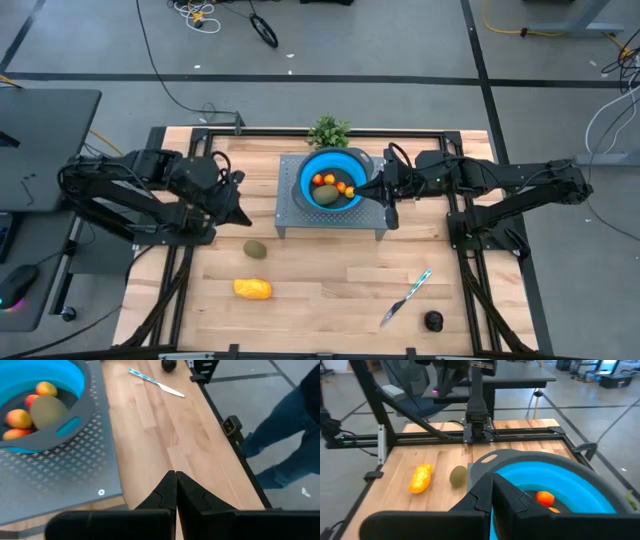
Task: Pick & Place Fruit
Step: Put the green kiwi into the strainer bowl on the shelf
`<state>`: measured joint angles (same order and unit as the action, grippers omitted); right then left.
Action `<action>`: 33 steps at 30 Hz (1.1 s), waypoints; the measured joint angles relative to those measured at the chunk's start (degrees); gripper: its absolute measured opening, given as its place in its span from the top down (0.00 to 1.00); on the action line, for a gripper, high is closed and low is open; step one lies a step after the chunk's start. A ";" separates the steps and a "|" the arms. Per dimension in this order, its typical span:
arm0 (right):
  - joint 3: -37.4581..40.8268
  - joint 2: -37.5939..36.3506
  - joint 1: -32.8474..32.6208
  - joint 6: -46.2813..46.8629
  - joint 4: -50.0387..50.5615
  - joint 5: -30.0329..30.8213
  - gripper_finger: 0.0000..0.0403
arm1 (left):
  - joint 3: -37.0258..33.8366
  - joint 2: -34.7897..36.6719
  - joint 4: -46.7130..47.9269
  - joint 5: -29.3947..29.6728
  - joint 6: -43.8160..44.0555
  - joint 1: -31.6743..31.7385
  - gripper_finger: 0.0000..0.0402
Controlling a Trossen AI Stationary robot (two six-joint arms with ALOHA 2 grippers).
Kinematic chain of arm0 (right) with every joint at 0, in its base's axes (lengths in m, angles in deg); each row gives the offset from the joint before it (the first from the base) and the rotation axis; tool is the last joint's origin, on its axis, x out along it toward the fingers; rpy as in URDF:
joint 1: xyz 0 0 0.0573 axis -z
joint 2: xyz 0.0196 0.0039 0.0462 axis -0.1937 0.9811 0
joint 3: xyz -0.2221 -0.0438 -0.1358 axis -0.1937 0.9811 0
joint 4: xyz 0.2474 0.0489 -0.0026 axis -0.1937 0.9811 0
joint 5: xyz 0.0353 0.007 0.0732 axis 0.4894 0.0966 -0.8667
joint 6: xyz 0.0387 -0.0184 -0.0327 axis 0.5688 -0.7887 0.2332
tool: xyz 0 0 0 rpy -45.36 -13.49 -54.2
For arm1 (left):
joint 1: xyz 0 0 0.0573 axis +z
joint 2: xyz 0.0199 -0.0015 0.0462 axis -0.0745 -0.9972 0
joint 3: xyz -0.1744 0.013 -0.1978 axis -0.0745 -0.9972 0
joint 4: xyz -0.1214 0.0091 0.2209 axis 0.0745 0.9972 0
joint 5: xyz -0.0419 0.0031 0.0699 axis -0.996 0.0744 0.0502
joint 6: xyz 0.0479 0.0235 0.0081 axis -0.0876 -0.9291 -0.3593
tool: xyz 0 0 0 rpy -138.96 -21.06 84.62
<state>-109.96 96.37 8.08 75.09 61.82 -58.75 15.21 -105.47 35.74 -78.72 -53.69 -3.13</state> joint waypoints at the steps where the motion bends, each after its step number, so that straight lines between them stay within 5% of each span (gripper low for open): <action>1: 0.00 0.00 0.00 0.00 0.01 -0.53 0.97 | -0.12 -0.04 -0.14 0.04 0.13 -0.52 0.99; 33: 0.07 0.02 0.00 -0.05 0.02 -0.52 0.97 | -28.98 0.17 -15.08 2.94 8.99 -14.01 0.99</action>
<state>-109.90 96.39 8.08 75.04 61.84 -59.27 -13.77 -105.30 20.66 -75.78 -44.70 -17.15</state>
